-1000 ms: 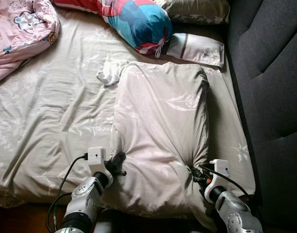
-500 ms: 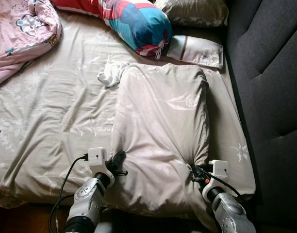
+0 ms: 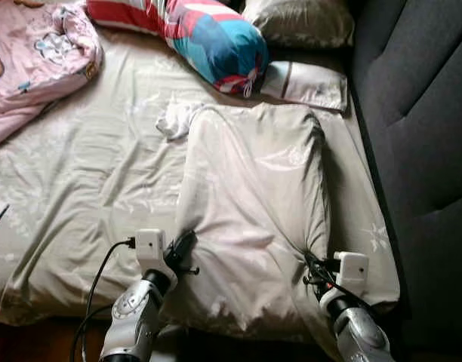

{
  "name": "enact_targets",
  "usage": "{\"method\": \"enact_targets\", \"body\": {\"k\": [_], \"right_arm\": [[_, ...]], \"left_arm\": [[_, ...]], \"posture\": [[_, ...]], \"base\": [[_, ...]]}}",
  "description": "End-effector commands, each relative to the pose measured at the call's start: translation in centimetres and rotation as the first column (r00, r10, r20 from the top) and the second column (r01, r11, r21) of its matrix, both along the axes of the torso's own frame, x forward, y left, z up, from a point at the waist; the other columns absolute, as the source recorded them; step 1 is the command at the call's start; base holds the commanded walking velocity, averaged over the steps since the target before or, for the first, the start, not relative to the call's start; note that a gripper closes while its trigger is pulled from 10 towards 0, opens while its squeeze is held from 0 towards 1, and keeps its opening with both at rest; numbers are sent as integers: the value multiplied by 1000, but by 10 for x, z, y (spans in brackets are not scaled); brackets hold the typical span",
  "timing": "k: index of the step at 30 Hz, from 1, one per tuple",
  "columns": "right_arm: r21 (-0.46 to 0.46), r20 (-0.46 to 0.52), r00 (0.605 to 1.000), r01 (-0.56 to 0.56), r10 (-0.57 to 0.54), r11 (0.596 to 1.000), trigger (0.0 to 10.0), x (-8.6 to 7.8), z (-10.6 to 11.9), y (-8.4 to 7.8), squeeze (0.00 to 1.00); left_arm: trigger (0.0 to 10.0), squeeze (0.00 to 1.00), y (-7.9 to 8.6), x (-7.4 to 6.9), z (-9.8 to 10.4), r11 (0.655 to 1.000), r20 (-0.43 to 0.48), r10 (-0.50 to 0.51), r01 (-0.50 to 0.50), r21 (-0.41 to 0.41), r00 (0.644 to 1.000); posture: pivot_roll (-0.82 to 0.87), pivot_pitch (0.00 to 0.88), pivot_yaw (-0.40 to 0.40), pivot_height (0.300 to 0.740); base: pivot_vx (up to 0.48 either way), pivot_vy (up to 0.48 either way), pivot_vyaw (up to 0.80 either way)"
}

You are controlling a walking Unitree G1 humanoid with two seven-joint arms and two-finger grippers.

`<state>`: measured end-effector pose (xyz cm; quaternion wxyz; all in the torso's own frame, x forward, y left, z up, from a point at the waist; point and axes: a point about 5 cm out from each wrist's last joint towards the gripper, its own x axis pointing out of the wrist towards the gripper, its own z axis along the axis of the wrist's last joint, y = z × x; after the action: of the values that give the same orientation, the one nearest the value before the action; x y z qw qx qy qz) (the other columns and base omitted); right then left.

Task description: Clean up the room

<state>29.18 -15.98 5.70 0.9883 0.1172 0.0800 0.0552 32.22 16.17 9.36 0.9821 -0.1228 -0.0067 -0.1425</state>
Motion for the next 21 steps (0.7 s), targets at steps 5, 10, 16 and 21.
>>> {"method": "enact_targets", "body": {"k": [5,10,16,21], "right_arm": [[-2,71,994,81,-80,997,10000,1,11,-13,0],[4,90,992,87,-87,996,10000,5,16,-13,0],[3,94,991,97,-97,995,10000,8,18,-14,0],[2,84,991,102,-101,995,10000,8,16,-14,0]], "left_arm": [[10000,0,10,-2,5,999,24,48,-49,21,999],[10000,0,7,0,11,999,39,46,-47,18,998],[10000,0,8,4,14,998,40,54,-55,21,998],[10000,0,8,4,14,998,40,59,-60,17,997]], "posture": [[-97,204,23,650],[-97,199,23,681],[-98,202,26,726],[-96,208,24,740]], "base": [[0,0,0],[0,0,0],[0,0,0],[0,0,0]]}}
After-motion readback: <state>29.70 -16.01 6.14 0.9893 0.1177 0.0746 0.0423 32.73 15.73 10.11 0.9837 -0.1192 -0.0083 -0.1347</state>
